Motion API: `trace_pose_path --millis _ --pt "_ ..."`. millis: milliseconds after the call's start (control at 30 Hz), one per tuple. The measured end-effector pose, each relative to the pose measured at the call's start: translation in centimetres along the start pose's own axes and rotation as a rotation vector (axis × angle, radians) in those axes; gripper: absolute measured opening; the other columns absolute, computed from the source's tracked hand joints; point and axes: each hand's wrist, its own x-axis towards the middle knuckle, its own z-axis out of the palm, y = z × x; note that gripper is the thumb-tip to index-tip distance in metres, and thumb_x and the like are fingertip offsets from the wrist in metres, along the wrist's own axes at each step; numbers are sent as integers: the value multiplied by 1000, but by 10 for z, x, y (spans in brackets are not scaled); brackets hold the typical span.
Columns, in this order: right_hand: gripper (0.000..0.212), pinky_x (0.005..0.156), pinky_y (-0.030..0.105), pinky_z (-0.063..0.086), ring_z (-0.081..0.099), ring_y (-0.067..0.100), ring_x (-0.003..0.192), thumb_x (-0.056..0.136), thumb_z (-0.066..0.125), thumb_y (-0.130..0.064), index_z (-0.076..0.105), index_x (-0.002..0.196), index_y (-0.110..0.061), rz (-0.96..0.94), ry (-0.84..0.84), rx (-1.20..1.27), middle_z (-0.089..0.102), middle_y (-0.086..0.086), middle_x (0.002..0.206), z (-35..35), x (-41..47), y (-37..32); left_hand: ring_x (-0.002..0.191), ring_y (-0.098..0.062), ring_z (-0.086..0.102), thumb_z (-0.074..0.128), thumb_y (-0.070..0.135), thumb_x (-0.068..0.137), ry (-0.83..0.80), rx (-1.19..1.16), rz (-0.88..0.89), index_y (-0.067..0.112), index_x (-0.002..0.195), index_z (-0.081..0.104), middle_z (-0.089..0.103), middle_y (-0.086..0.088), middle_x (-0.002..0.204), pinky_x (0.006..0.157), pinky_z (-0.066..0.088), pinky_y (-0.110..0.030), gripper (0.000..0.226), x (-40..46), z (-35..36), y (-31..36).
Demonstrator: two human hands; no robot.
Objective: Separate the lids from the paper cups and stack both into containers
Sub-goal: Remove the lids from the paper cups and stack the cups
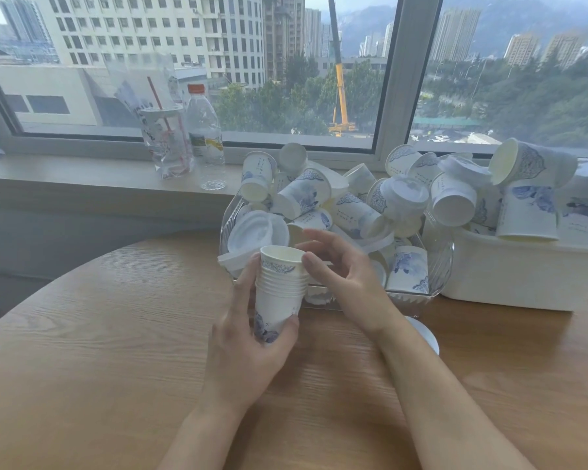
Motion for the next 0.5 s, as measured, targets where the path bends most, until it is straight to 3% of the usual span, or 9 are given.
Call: trace_pose_path --millis 133,233,300,367,433,500 --pt "42 101 55 54 69 20 114 94 77 -26 63 133 -27 -20 -7 -28 75 0 116 -1 0 1 90 -3 70 90 21 76 -17 -20 -14 51 157 31 66 16 125 71 63 -39 104 0 2 -2" --pt "37 99 54 55 69 19 110 94 77 -27 66 130 -31 -34 -2 -55 75 -3 115 -2 0 1 94 -11 71 90 22 77 -24 -42 -20 54 156 32 66 10 127 71 64 -42 103 0 3 -5" --pt "28 100 47 53 65 11 114 96 73 -37 71 124 -36 -85 84 -146 70 -11 120 -2 2 5 101 -13 71 90 22 76 -16 -32 -11 52 153 36 65 12 128 75 64 -42 99 0 3 -5" --pt "23 110 33 43 53 6 131 100 67 -41 74 122 -37 -154 176 -331 61 -18 137 -3 7 13 98 -11 70 90 21 75 -14 -27 -6 51 151 38 65 16 125 74 63 -41 97 -1 4 -4" --pt "25 117 22 27 39 4 143 102 65 -36 74 125 -35 -172 202 -522 51 -18 150 -4 10 20 94 -11 70 90 20 75 -15 -42 -12 52 151 38 64 17 124 71 64 -41 97 -1 4 -4" --pt "30 117 11 15 32 3 144 103 65 -28 72 131 -29 -187 205 -679 51 -14 153 -4 12 25 96 -12 70 90 21 75 -15 -48 -15 53 153 37 64 16 125 71 64 -41 99 -1 5 -5"
